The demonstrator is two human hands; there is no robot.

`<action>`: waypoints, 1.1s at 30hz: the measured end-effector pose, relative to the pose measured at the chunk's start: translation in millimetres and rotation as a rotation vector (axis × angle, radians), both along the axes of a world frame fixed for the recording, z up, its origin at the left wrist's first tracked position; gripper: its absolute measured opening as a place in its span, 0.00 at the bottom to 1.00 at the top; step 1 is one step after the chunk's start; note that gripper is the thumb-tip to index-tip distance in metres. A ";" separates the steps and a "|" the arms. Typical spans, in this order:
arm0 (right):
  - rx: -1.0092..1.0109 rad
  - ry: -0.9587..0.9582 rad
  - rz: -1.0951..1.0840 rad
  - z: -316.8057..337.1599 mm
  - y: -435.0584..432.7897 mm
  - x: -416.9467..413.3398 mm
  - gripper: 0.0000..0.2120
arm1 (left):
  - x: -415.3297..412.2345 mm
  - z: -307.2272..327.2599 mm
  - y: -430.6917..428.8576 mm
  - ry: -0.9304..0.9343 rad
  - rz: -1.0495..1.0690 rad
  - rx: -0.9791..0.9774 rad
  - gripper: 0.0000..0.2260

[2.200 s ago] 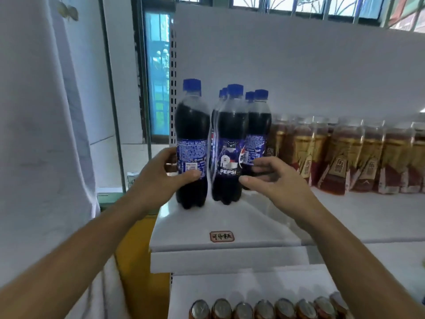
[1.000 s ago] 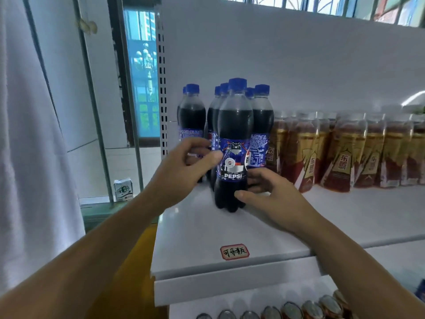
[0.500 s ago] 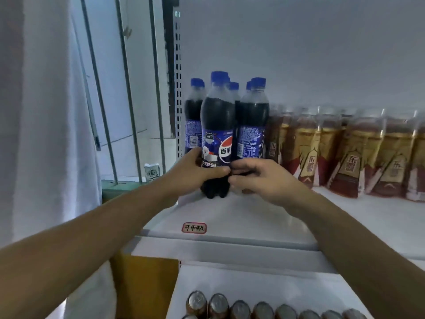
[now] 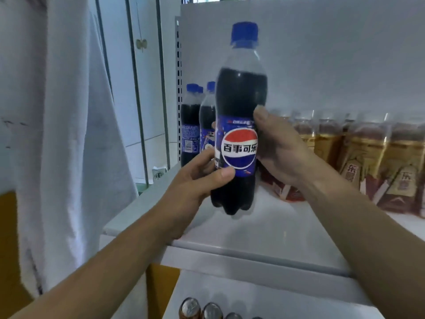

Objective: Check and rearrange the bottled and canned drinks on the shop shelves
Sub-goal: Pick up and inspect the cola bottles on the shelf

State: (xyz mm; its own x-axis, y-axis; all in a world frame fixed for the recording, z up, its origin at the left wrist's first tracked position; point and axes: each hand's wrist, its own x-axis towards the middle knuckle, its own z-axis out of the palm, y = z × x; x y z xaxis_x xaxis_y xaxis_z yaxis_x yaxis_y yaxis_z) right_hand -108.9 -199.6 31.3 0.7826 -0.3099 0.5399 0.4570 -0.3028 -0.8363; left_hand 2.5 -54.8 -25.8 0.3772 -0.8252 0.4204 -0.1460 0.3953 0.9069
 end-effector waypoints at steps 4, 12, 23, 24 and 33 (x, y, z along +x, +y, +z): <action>0.074 -0.131 -0.235 -0.6 5.1 -7.0 0.40 | -11.3 -3.8 -9.7 0.139 -0.033 -0.013 0.28; 0.221 -0.095 -0.120 -4.1 5.1 -4.5 0.29 | -12.2 -14.5 -5.1 0.147 -0.004 0.035 0.26; 0.185 -0.148 -0.261 -3.7 4.4 -2.9 0.37 | -19.5 -10.2 -3.8 0.244 -0.036 0.043 0.30; 0.216 -0.150 -0.203 -4.0 3.9 -3.2 0.36 | -19.6 -8.9 -2.0 0.266 -0.053 0.046 0.28; 0.177 -0.224 -0.296 -1.6 11.6 -5.5 0.36 | -24.3 -6.2 -1.3 0.309 -0.091 0.027 0.20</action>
State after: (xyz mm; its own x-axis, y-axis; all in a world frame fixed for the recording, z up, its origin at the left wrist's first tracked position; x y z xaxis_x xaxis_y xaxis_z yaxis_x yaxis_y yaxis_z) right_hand -114.4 -188.0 29.7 0.5152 -0.6072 0.6049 0.5484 -0.3089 -0.7771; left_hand -21.8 -56.1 -32.0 0.4074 -0.8709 0.2748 0.1729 0.3691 0.9132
